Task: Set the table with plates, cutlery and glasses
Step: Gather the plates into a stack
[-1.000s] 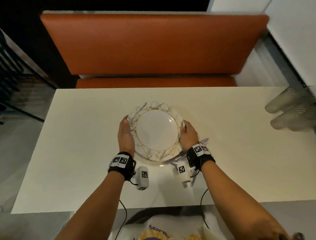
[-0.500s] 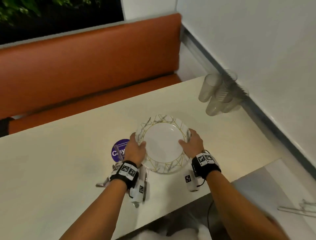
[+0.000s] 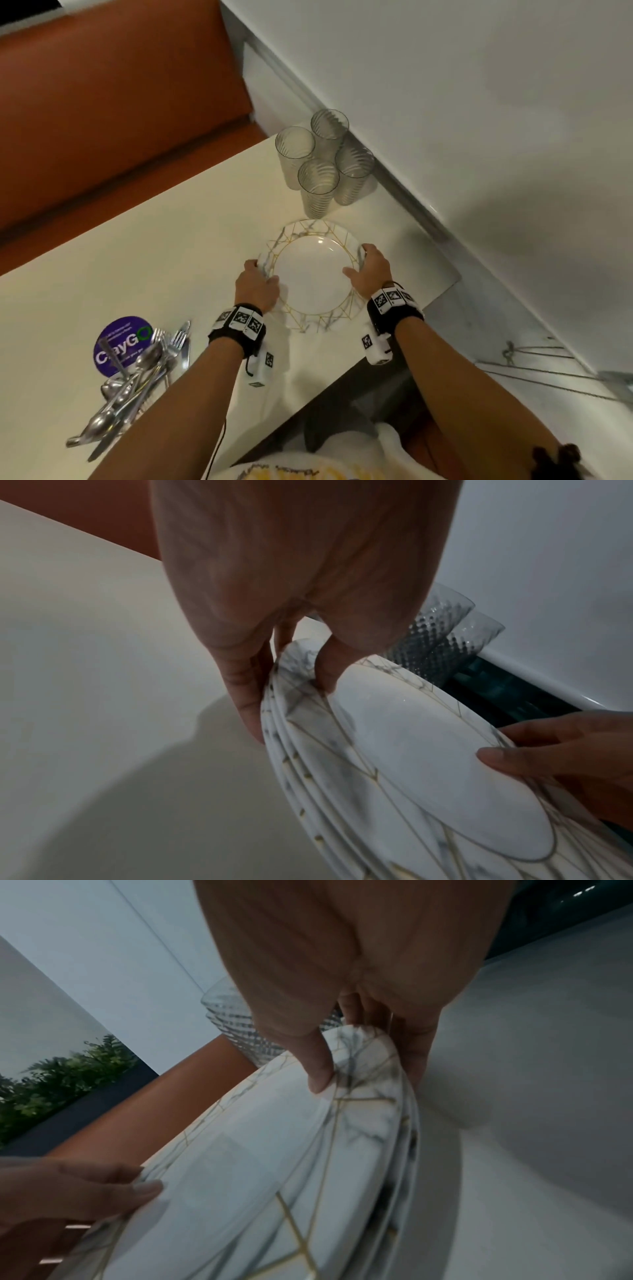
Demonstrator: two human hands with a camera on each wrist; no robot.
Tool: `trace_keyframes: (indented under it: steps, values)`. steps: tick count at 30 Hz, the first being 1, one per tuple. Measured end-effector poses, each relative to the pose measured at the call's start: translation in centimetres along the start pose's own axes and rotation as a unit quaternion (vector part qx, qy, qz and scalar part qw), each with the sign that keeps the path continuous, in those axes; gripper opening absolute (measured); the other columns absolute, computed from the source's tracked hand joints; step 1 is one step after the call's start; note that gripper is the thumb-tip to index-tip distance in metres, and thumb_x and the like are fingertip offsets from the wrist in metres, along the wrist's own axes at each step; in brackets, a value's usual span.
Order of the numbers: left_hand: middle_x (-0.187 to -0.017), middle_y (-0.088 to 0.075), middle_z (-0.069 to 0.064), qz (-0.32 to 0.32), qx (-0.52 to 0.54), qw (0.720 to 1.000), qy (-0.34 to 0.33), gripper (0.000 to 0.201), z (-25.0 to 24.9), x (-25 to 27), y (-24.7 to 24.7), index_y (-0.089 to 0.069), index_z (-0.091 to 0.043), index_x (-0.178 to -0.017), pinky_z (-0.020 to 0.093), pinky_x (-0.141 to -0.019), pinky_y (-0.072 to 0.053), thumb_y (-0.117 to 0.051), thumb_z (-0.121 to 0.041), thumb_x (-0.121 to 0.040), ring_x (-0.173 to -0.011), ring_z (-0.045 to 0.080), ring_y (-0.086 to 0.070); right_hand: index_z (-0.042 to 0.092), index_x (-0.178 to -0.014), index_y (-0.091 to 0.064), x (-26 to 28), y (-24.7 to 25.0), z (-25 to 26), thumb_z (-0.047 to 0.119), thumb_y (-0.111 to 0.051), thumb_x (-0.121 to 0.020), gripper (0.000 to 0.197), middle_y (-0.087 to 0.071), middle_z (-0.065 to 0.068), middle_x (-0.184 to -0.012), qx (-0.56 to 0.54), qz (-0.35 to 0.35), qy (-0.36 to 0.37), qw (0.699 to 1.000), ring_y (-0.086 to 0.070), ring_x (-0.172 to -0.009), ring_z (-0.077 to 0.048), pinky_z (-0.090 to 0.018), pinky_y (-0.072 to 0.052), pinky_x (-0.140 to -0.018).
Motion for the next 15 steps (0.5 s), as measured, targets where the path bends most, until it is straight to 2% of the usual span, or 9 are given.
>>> trace_keyframes:
  steps: [4,8,12,15]
  values:
    - [-0.14,-0.047,0.026,-0.004,-0.049,0.999,-0.014,0.058,-2.0,0.0,-1.2,-0.041,-0.004,-0.148,0.045,-0.105,-0.043,-0.065,-0.026,-0.099,-0.127,0.045,-0.051,0.004,-0.14,-0.044,-1.2,1.3,-1.3,0.022,-0.079,-0.082,0.07,-0.042,-0.017,-0.136,0.024,-0.007,0.0,1.0,-0.051,-0.122,-0.034,-0.035,-0.043,-0.101]
    - [-0.137,-0.045,0.024,-0.006,-0.109,0.994,-0.032,0.059,-3.1,0.1,-2.2,-0.047,-0.004,-0.143,0.049,-0.104,-0.046,-0.066,-0.036,-0.097,-0.124,0.045,-0.052,0.005,-0.14,-0.043,-1.9,2.4,-2.5,0.021,-0.077,-0.083,0.068,-0.04,-0.016,-0.138,0.04,-0.023,-0.012,0.999,-0.046,-0.126,-0.034,-0.039,-0.043,-0.103]
    - [-0.134,-0.049,0.023,0.001,-0.089,0.995,-0.049,0.05,-4.7,0.3,-3.3,-0.052,0.0,-0.136,0.039,-0.099,-0.044,-0.065,-0.031,-0.099,-0.121,0.039,-0.055,0.011,-0.141,-0.04,-2.7,3.8,-3.1,0.017,-0.076,-0.081,0.071,-0.04,-0.014,-0.141,0.037,-0.047,-0.016,0.998,-0.042,-0.128,-0.034,-0.042,-0.042,-0.102]
    - [-0.136,-0.049,0.021,0.0,-0.079,0.995,-0.055,0.05,-5.8,0.5,-4.1,-0.053,0.0,-0.136,0.037,-0.1,-0.043,-0.066,-0.031,-0.099,-0.123,0.037,-0.054,0.012,-0.14,-0.041,-3.3,4.9,-3.4,0.014,-0.076,-0.079,0.07,-0.042,-0.014,-0.141,0.04,-0.073,-0.017,0.996,-0.043,-0.126,-0.035,-0.044,-0.043,-0.102]
Point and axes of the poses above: each hand's wrist, its own x-axis away from the middle knuckle, its own y-axis out of the back of the hand, z = x × y, the point moved 6 cm from there along -x, towards the middle knuckle
